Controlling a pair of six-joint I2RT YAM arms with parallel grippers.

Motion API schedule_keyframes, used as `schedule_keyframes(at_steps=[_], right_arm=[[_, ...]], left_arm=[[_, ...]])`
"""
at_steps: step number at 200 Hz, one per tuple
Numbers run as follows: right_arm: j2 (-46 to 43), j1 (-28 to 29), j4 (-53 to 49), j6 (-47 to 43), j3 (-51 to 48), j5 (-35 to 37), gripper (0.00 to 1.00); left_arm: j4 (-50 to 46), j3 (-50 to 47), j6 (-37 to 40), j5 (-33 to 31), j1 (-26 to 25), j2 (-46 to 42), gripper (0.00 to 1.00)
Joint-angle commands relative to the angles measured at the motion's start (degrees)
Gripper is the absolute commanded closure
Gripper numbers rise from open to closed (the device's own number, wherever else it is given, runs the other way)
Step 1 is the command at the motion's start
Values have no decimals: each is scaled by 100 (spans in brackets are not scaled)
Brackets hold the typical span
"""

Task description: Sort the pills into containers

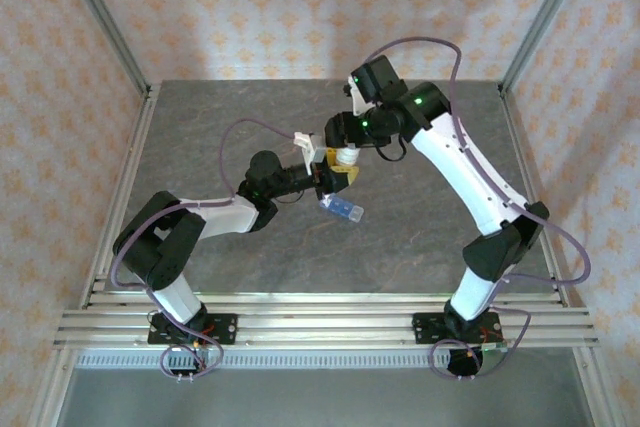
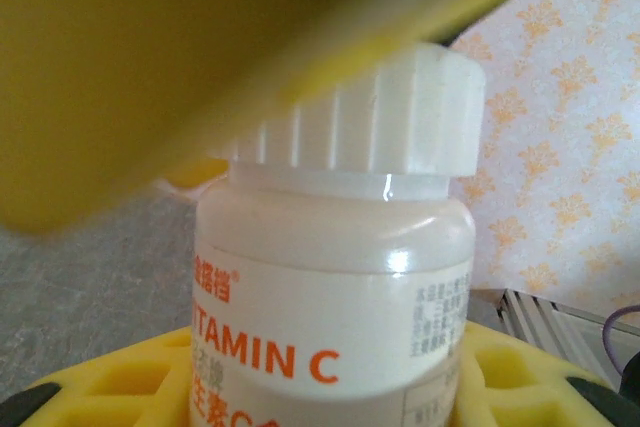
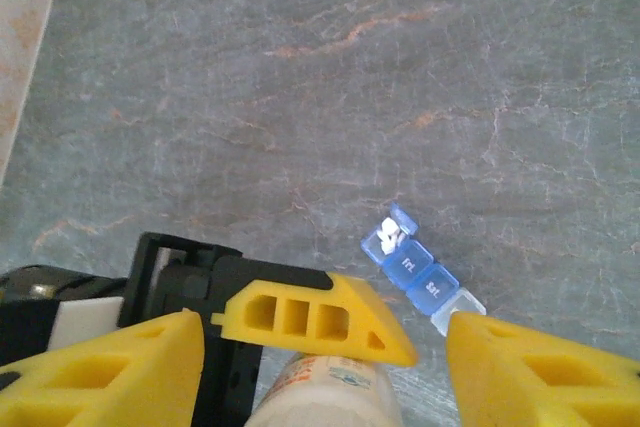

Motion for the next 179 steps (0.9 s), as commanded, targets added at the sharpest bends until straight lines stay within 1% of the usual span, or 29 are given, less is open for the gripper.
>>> schedule_keyframes(at_steps=[1, 23, 63, 81, 117, 145, 179], right_arm=[[3, -2, -484, -268, 671, 164, 30], [-14, -28, -654, -546, 979, 192, 25], [-217, -123, -658, -1142, 937, 134, 23], [-353, -162, -631, -1556, 768, 31, 23], [-600, -184, -816, -2574, 370, -466, 24], [-498, -189, -1080, -2841, 413, -611, 25], [-275, -193, -1270, -2922, 546, -739, 28]], left_arm=[[416, 115, 87, 108, -36, -172, 100], [385, 107, 112, 135, -23, -192, 100], [364, 84, 108, 188, -30, -225, 100], [373, 69, 89, 189, -23, -233, 100], [384, 62, 30, 275, -23, -230, 100], [411, 13, -28, 312, -25, -252, 100], [433, -8, -55, 334, -30, -249, 100]])
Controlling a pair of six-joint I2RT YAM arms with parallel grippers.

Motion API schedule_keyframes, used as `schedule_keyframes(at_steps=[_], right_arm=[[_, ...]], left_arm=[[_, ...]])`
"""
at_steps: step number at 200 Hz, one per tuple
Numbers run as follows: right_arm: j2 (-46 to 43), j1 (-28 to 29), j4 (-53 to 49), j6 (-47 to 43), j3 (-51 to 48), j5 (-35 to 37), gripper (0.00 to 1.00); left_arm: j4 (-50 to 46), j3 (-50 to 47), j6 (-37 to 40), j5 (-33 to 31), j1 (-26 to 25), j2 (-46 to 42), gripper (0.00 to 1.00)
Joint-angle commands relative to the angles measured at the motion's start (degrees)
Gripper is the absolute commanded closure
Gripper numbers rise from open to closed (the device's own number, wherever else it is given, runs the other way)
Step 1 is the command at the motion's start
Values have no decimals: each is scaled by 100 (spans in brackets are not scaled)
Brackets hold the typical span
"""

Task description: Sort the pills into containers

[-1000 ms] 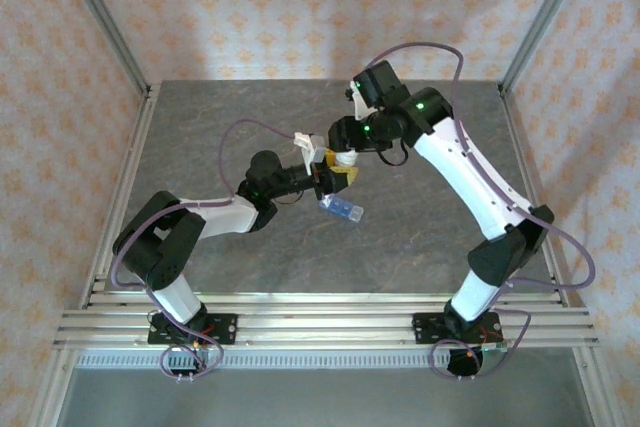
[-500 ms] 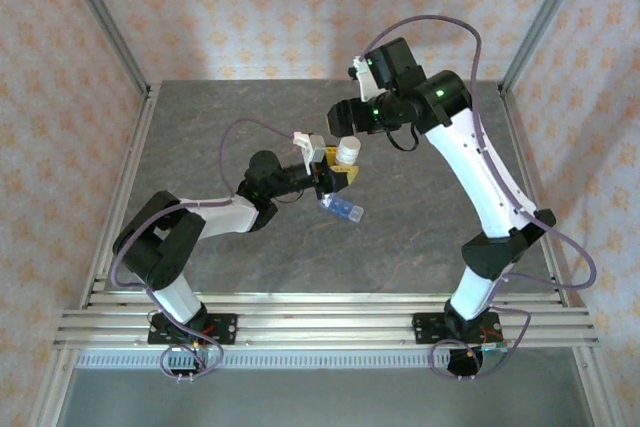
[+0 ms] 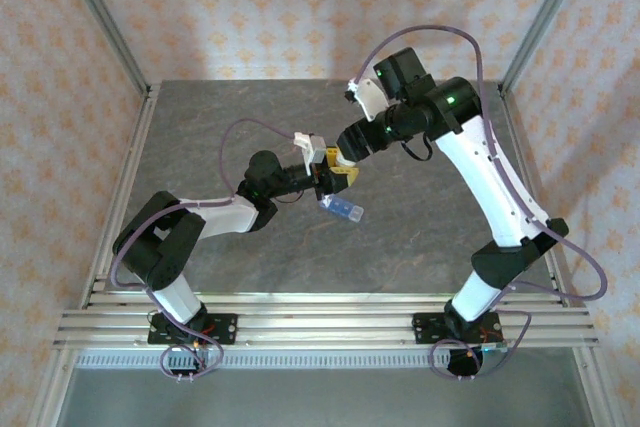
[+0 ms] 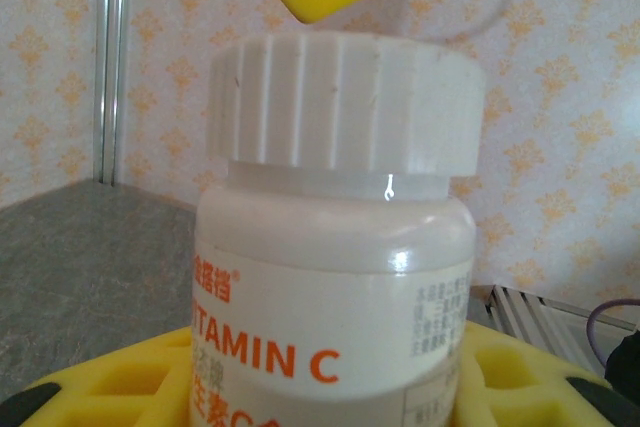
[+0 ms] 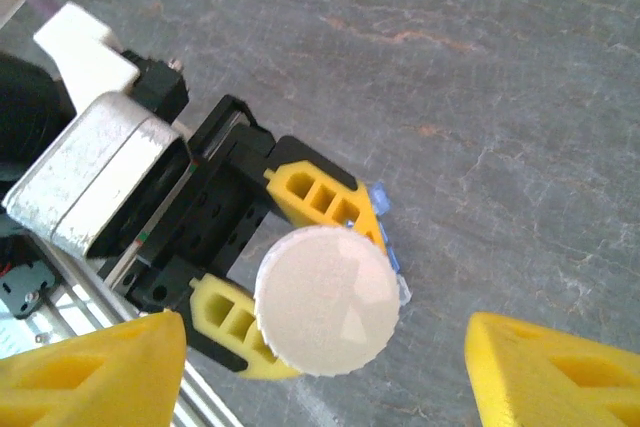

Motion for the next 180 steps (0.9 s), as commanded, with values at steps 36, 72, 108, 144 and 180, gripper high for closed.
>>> schedule_keyframes(at_steps=[36, 72, 108, 144, 180], right_arm=[[241, -36, -261, -282, 134, -183, 31], [324, -73, -215, -234, 175, -264, 35], [354, -106, -181, -160, 147, -339, 44], [455, -108, -248, -67, 125, -380, 59], [456, -113, -20, 562, -118, -262, 67]], left_arm=[[382, 29, -57, 216, -27, -224, 100], [380, 67, -68, 232, -27, -221, 100], [372, 60, -47, 230, -27, -229, 100], [380, 73, -48, 233, -28, -207, 100], [400, 90, -35, 199, -24, -184, 100]])
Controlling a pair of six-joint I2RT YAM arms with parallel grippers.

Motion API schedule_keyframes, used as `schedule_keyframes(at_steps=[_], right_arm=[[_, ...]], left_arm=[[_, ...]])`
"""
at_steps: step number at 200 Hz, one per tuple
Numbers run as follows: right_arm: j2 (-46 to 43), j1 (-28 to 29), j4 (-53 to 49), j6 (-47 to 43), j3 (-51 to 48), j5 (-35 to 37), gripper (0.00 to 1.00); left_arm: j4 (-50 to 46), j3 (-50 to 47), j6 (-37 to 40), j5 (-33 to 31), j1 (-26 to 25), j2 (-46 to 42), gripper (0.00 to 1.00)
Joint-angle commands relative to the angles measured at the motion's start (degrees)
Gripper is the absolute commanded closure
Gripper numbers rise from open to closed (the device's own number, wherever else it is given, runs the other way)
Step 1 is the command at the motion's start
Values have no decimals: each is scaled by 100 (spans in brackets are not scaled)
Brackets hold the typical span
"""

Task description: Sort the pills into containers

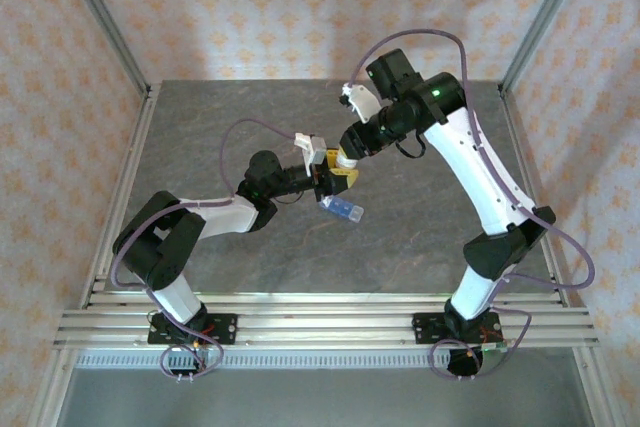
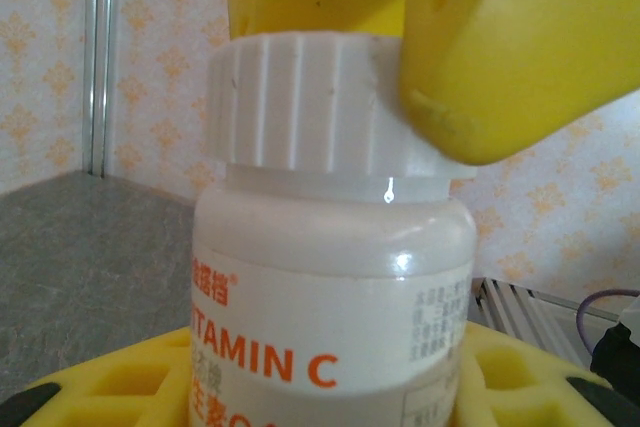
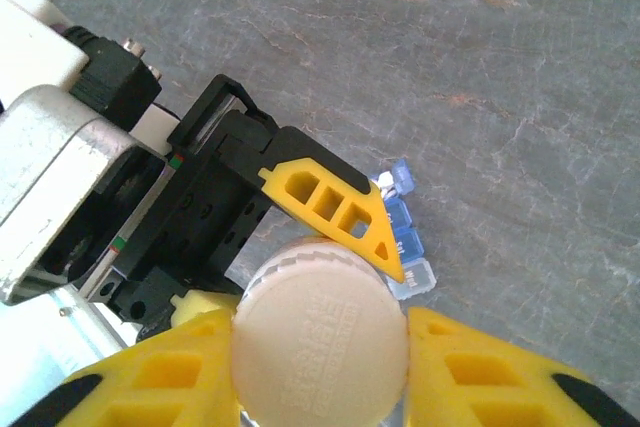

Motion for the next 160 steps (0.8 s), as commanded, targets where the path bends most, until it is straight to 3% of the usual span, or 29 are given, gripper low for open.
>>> schedule_keyframes(at_steps=[1, 62, 110, 141, 160], right_arm=[[67, -10, 133, 536, -144, 107, 67], [-530, 215, 1634, 2991, -1685, 903, 73], [-669, 418, 2096, 3471, -2040, 1144, 71], [-571, 353, 1749, 3130, -1359, 1289, 48], [-559, 172, 1559, 2696, -900, 955, 37]], left_arm=[[442, 99, 9, 73, -25, -183, 100], [433, 92, 168, -188, -30, -186, 100], [461, 111, 167, -240, -34, -106, 100], [434, 118, 201, -210, -42, -74, 100], [460, 119, 161, -184, -34, -64, 100]])
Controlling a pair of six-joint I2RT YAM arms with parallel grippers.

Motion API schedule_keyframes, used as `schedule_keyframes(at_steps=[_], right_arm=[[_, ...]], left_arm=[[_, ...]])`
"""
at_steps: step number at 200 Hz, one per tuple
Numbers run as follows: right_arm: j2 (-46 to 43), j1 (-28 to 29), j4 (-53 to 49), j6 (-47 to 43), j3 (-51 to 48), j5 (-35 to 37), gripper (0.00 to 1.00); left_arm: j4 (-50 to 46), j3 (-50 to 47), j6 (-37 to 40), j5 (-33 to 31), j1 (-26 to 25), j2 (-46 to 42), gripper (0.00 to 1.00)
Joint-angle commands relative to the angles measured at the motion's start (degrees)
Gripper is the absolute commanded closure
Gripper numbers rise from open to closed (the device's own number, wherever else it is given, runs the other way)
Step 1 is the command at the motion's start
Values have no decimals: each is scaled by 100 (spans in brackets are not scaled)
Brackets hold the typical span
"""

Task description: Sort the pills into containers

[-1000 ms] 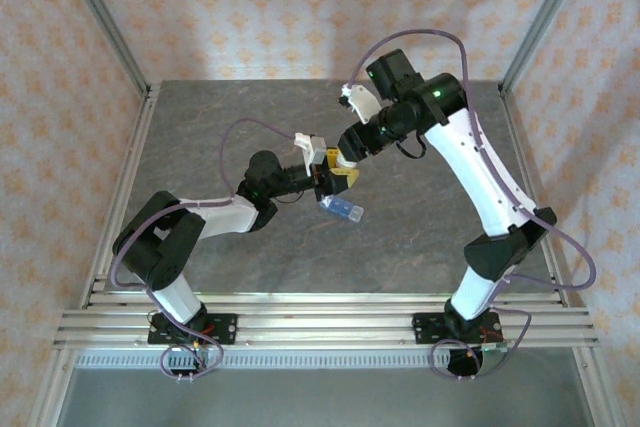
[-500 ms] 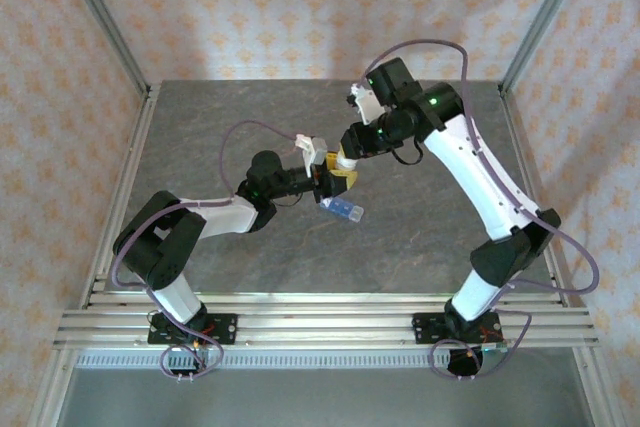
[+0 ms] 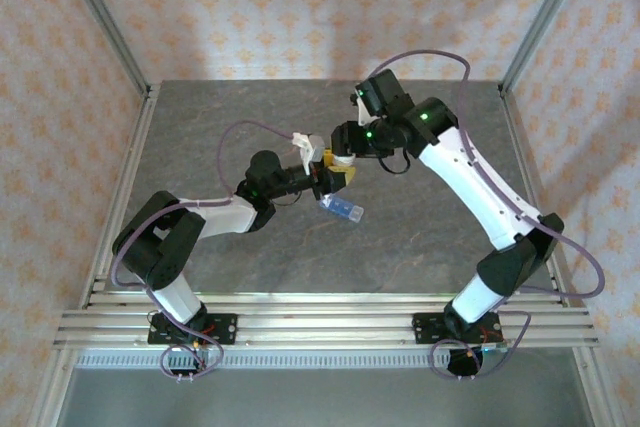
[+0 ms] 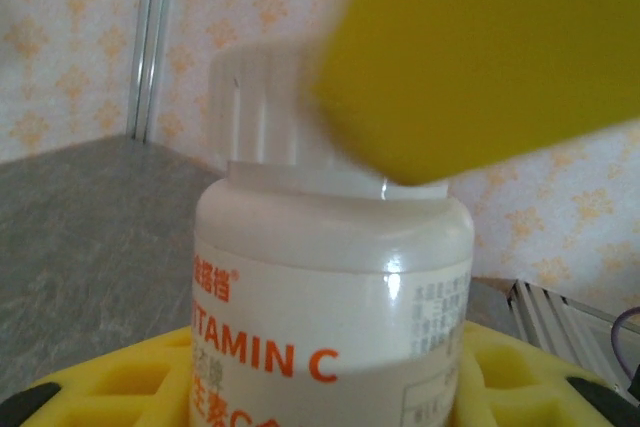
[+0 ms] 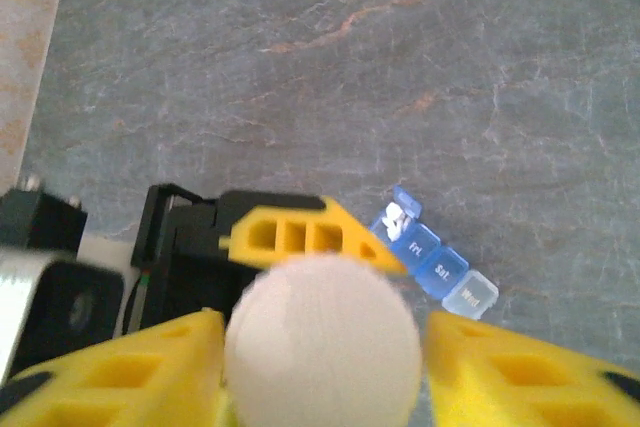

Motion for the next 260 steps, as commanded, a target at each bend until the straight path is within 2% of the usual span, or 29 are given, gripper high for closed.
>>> schedule_keyframes(at_steps=[1, 15, 65, 102, 152, 211, 242, 260], right_arm=[[54, -193, -147, -392, 612, -104, 36], [30, -303, -285, -855, 847, -442, 29], [76, -543, -888, -2498, 1197, -1472, 28], [401, -557, -1542, -2894, 1537, -1405, 27], [456, -568, -1501, -2907, 1300, -1222, 29], [474, -593, -1457, -2852, 1185, -1272, 41], [466, -593, -1424, -2793, 1113, -1330, 61], [409, -588, -1305, -2674, 970, -1436, 69]], left_arm=[[703, 193, 177, 199, -80, -69, 100], [687, 199, 176, 251, -81, -75, 100], [688, 243, 80, 443, -77, -47, 100], [675, 278, 5, 558, -72, -57, 100], [669, 313, -44, 599, -76, -66, 100], [660, 304, -60, 597, -71, -87, 100], [654, 307, -41, 585, -79, -98, 100], [693, 295, -61, 575, -75, -95, 100]])
